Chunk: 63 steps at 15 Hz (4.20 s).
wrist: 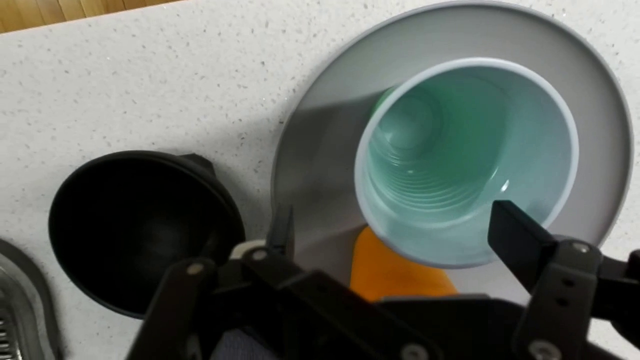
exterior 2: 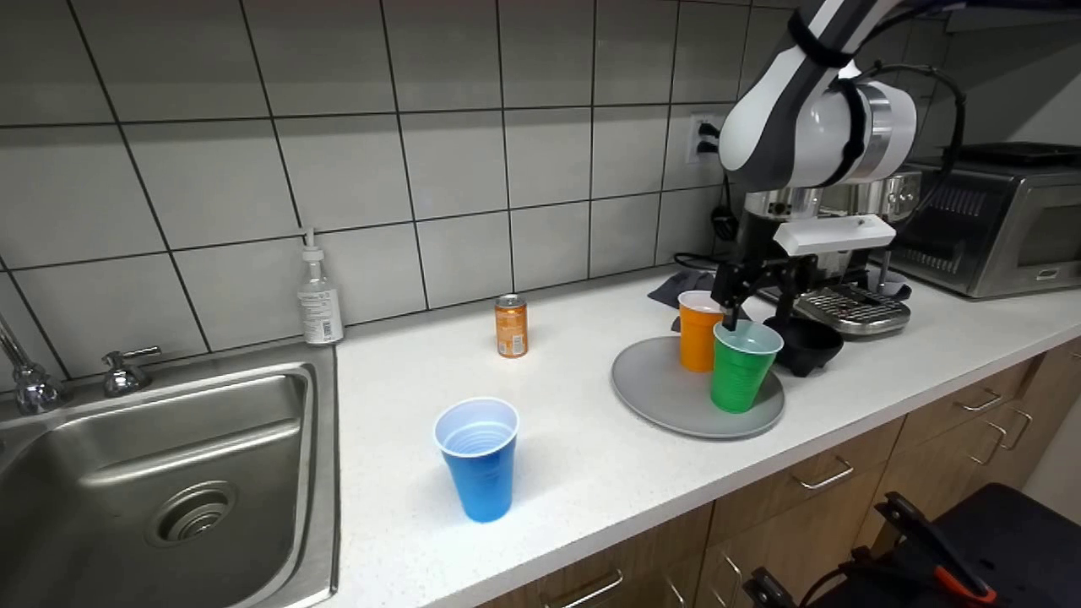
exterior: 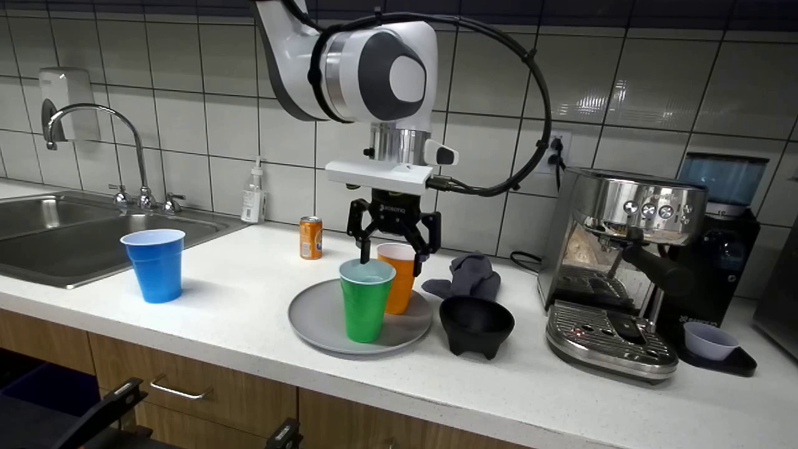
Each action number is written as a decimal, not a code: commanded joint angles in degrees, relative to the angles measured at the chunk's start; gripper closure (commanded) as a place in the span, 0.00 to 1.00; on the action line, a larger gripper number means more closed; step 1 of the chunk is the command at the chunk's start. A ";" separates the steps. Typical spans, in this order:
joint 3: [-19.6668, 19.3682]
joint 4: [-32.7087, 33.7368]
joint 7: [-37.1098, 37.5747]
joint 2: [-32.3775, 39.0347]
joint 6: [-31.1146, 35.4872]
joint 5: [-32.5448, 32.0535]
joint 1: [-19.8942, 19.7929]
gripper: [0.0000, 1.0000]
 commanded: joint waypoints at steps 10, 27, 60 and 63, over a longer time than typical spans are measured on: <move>2.64 -6.43 4.65 -10.53 0.22 -1.96 1.81 0.00; 15.07 -4.58 10.93 -9.55 0.27 -2.58 13.59 0.00; 26.29 4.37 8.36 -1.06 -0.73 -6.26 25.00 0.00; 26.96 3.63 8.04 -1.02 -0.72 -5.70 25.38 0.00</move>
